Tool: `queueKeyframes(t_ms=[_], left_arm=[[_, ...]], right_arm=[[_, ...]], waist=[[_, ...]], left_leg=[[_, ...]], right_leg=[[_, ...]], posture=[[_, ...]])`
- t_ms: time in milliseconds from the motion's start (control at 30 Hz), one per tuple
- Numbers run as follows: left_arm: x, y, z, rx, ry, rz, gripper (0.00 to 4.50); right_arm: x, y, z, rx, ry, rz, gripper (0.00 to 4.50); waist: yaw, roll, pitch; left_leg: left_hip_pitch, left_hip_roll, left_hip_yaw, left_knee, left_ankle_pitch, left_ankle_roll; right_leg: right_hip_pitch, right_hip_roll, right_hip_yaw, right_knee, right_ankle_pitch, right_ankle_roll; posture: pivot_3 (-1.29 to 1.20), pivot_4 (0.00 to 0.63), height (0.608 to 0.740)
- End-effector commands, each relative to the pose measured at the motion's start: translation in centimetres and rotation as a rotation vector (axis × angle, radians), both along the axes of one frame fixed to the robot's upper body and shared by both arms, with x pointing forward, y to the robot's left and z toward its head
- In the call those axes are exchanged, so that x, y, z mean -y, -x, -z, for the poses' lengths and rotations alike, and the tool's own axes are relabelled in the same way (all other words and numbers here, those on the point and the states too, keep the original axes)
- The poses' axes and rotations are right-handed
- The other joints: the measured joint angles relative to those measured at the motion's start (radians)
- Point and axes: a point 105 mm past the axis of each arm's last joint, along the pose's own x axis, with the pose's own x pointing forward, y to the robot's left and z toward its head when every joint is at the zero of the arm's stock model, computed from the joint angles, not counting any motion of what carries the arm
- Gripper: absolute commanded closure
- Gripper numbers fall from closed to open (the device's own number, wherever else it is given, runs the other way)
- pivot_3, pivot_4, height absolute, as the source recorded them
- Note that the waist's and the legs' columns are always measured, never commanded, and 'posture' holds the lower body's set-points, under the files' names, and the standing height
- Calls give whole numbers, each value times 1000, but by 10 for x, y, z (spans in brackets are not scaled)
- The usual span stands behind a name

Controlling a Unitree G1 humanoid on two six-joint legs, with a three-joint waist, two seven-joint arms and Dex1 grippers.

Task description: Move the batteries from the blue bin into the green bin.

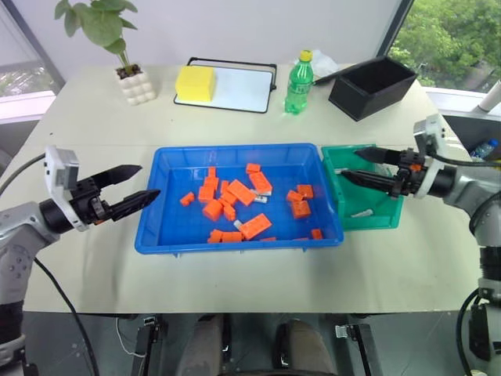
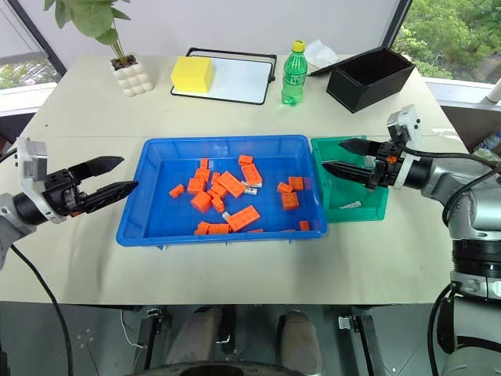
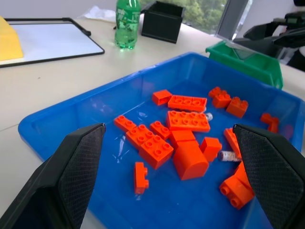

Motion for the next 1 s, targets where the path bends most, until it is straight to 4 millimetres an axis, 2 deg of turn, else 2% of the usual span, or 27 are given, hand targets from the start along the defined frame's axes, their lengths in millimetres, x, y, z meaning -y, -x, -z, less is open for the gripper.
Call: queueKeyframes(t_ms=[33,300,667,1000], left_arm=[[2,0,-6,31,-35,15,0],[4,-3,-4,28,-49,11,0],[-12,-2,-11,58,-52,-49,0],[-12,-3,-11,57,-62,-45,0]], right_arm=[[-3,3,-14,60,-14,-15,37],[-6,1,-14,69,-17,-23,37],[2,-2,-13,74,-13,-6,37],[-1,-6,-13,82,-10,-16,37]], waist=[[0,0,0],[0,0,0],[0,0,0],[0,0,0]], left_leg=[[0,0,0,0,0,0],[0,0,0,0,0,0],[0,0,0,0,0,0],[0,0,0,0,0,0]], right_leg=[[0,0,0,0,0,0],[0,0,0,0,0,0],[0,0,0,0,0,0],[0,0,0,0,0,0]], posture=[[0,150,739],[0,150,739],[0,150,739],[0,150,739]])
